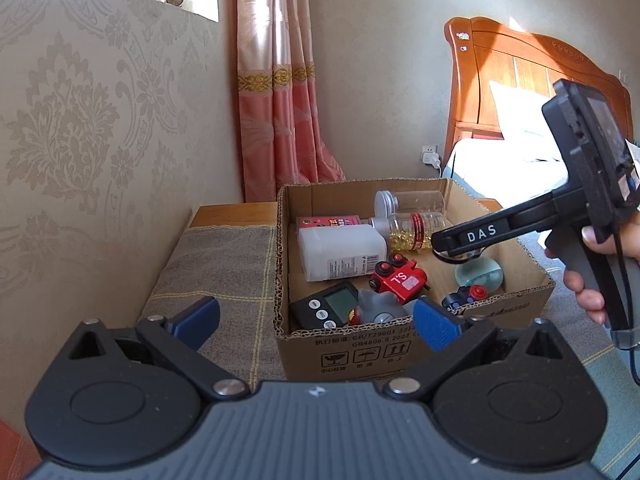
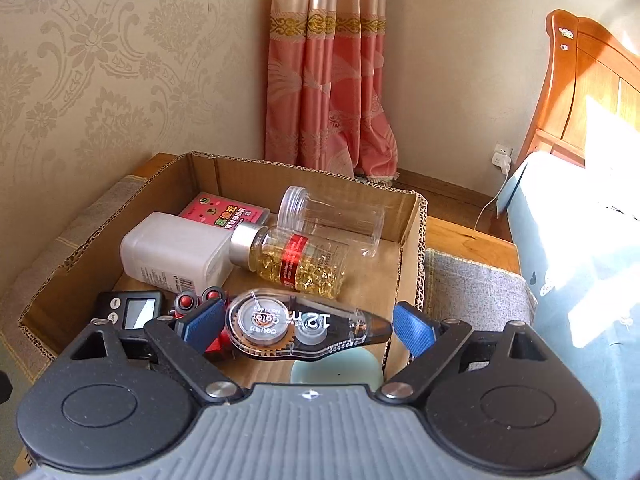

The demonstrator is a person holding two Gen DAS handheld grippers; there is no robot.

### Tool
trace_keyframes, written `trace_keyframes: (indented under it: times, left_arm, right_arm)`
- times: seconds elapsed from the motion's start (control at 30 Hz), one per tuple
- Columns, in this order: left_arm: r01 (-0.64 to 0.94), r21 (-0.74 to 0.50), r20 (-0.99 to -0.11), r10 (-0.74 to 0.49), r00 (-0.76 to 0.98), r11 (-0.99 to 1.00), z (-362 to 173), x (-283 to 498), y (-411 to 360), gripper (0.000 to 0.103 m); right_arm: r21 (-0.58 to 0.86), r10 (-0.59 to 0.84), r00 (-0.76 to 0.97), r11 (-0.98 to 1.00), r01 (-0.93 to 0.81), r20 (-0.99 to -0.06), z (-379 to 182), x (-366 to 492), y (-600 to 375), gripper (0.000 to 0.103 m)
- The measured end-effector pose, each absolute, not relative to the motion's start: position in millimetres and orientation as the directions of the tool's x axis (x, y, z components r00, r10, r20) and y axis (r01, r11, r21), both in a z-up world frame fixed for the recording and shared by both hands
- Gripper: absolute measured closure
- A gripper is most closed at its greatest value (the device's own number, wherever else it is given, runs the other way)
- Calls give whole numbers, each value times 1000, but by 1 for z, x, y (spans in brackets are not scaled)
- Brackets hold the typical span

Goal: Organize rigid objects

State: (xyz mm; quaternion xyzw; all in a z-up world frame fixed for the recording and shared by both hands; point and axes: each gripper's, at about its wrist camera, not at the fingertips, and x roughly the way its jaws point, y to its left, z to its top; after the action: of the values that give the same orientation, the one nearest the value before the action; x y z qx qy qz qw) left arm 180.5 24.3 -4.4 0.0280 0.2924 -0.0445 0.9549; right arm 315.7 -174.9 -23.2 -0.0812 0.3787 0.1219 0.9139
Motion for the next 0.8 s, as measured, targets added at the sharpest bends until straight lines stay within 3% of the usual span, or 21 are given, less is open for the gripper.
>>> trace_keyframes:
  times: [0.07,0.37,0.53,0.8]
  left_arm:
    - [102,31,-561,-67,825,994,-3,179,24,1]
    - [32,45,-602,2,799,998,5,181,22,1]
    - [-12,40,-671,36,740,999,7,184,23,1]
    - [0,77,-685,53,727,997,16,175,13,1]
  right_arm:
    - [-75,141,685,958,-277,-715,-24,316,-172,0]
    - [-50,50,621,989,-143,-782,-4,261,-181,0]
    - [-47,19,629,995,-88,-778,8,215,-181,0]
    - [-21,16,646,999,-48,-763,21,183,-183,0]
